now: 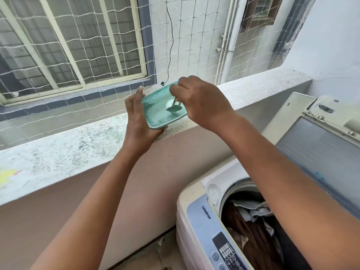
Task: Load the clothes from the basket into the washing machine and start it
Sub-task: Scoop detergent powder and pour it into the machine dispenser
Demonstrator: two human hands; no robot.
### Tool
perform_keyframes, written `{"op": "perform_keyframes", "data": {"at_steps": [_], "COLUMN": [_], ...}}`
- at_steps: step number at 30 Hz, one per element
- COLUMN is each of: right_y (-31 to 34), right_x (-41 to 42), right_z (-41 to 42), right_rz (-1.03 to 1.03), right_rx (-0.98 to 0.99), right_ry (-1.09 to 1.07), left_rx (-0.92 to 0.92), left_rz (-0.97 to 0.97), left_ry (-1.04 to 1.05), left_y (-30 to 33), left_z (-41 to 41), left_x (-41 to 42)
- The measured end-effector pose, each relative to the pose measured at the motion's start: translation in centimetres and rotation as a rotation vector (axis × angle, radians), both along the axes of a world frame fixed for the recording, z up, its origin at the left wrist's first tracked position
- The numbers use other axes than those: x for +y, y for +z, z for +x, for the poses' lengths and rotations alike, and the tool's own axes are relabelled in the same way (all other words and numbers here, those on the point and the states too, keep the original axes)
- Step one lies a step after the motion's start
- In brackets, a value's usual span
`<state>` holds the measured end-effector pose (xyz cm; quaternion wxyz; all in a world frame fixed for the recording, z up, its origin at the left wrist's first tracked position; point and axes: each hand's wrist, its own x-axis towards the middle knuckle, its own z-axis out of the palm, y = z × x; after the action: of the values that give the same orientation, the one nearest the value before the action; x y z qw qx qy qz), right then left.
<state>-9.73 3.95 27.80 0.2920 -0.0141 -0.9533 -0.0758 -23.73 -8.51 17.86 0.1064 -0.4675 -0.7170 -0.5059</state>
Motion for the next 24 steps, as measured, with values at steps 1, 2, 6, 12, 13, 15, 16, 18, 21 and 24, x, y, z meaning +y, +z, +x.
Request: {"op": "perform_keyframes", "data": {"at_steps": [1,2,6,12,13,15,16,18,21,24], "right_y": [0.2,0.4,0.0,-0.4,-0.3,0.0,0.2,0.5,0.2,-0.3], "right_x": [-0.1,-0.4,-1.9,-3.7,-3.9,-4.0,-4.0,-4.0,-4.0,-3.8], "right_z": [-0.1,-0.3,-1.3,-3.1,-3.3,-3.8,-4.0,-4.4,-4.9,-5.1], "right_rz": [0.024,0.039,-0.046,-0.236,-0.281,-0.405,-0.472,-0.594,-0.735,-0.900], "right_rx": [-0.047,-0.095,-0.188,-0.116,-0.098,-0.062,-0.042,0.013,0.108,0.183], "right_ry": [-0.005,-0.007,-0.002,-0.035,-0.037,-0.023,-0.016,-0.027,-0.110,-0.154], "left_rx": [0.009,0.020,0.048,0.018,0.010,0.004,0.005,0.005,-0.003,-0.018], "left_rz": [0.004,0.002,-0.022,0.011,0.017,0.034,0.041,0.047,0.045,0.018], "left_ry": [-0.005,-0.012,-0.047,-0.071,-0.076,-0.078,-0.083,-0.089,-0.090,-0.087], "left_y": [0.1,0.1,0.0,0.2,0.1,0.0,0.1,0.1,0.0,-0.1], "left_z": [0.1,0.2,0.2,0.0,0.0,-0.2,-0.2,-0.2,-0.1,-0.2], "left_x": [0.0,0.1,0.0,-0.2,-0.2,-0.1,-0.1,0.0,0.0,-0.3]}}
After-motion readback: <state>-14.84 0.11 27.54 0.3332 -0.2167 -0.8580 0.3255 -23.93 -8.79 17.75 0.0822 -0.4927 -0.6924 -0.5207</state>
